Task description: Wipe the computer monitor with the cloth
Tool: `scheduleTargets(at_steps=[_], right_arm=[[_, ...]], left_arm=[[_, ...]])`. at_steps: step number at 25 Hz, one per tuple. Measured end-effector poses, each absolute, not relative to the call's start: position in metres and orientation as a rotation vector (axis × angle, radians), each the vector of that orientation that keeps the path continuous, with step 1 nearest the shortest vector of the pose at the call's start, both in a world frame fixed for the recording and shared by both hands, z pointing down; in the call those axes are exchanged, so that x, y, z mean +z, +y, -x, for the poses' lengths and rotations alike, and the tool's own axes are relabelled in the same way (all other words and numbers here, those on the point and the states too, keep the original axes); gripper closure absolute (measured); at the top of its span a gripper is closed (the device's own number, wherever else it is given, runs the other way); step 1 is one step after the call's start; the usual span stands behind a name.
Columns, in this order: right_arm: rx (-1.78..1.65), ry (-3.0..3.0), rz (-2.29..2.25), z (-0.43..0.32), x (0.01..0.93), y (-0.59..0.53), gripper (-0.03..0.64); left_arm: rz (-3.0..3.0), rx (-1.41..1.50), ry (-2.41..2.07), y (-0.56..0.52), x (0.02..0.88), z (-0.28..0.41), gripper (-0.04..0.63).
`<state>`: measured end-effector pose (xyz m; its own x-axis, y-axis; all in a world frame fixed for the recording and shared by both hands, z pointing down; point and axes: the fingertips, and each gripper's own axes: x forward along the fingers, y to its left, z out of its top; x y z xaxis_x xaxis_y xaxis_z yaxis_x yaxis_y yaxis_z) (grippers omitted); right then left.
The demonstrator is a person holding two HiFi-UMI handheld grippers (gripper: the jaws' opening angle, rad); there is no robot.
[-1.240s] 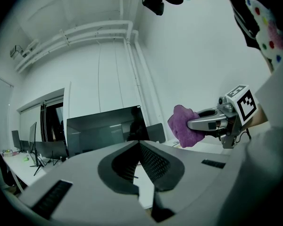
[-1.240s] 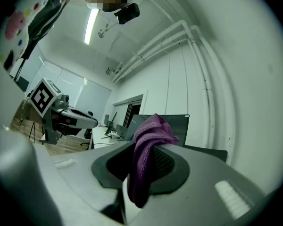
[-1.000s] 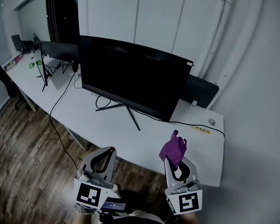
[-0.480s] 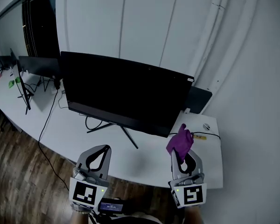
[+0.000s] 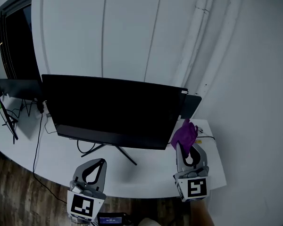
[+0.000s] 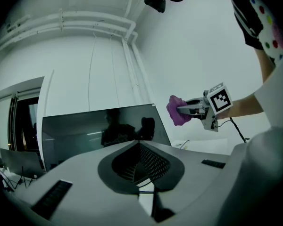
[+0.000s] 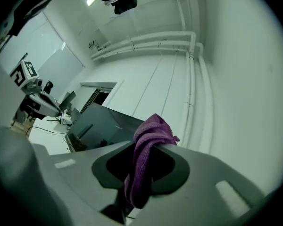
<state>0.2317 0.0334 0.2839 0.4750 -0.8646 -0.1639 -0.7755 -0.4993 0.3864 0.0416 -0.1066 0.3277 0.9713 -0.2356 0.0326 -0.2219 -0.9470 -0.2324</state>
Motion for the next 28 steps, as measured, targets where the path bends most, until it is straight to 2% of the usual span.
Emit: scheduleTargets(at_steps=[14, 28], right_arm=[[-0.573, -1.229, -2.498, -0.331, 0.233, 0.005, 0.532], [-0.602, -1.199, -2.456, -0.381, 0.218, -0.018, 0.532]], left_arm=[[2.921, -0.059, 0.330, -0.118, 0.320, -0.054, 0.589], [2.931, -0.070, 0.423, -0.123, 0.319, -0.074, 0.589]])
